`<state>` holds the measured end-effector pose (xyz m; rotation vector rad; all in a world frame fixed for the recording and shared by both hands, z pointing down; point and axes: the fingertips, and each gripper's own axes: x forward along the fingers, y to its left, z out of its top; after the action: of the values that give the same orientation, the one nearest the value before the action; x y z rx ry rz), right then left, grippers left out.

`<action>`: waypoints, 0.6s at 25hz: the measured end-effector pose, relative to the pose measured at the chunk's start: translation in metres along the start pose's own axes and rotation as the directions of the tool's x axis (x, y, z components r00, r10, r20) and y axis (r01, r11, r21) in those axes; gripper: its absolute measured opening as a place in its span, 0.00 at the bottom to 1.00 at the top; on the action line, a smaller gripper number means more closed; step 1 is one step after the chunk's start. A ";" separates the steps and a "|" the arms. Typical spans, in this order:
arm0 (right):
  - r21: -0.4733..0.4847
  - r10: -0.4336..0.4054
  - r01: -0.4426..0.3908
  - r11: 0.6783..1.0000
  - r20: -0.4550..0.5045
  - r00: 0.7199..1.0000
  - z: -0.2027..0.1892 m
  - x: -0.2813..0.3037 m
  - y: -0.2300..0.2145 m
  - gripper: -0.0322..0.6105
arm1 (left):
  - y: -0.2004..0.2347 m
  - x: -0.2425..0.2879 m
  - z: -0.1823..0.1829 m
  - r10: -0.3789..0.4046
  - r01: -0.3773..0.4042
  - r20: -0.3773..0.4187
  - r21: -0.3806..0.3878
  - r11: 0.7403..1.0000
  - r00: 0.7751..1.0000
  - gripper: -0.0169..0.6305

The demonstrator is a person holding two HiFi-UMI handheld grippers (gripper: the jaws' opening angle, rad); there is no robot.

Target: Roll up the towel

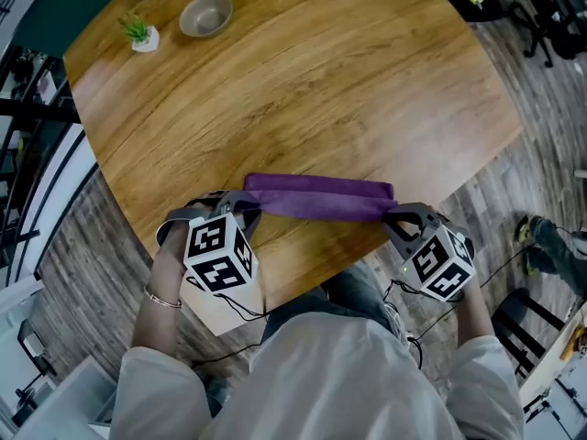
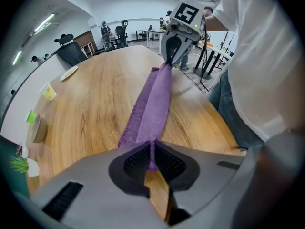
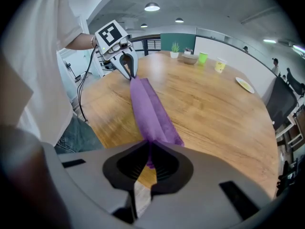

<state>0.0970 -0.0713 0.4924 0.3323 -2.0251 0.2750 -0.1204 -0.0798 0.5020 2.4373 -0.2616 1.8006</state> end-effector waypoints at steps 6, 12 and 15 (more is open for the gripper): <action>0.039 0.019 -0.020 0.999 0.023 1.000 0.008 0.001 -0.030 0.09 | 0.027 0.001 0.006 -0.021 0.021 -0.006 -0.044 0.999 1.000 0.08; 0.051 0.026 -0.028 0.998 0.025 0.999 0.009 0.011 -0.052 0.10 | 0.052 0.010 0.009 -0.003 0.002 -0.020 -0.054 0.999 1.000 0.08; 0.048 0.017 -0.018 0.999 0.017 1.000 0.005 0.017 -0.058 0.10 | 0.059 0.016 0.011 0.007 -0.009 -0.026 -0.060 0.998 1.000 0.08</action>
<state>0.1058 -0.1295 0.5081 0.3481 -2.0408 0.3333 -0.1176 -0.1406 0.5124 2.3744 -0.3190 1.7996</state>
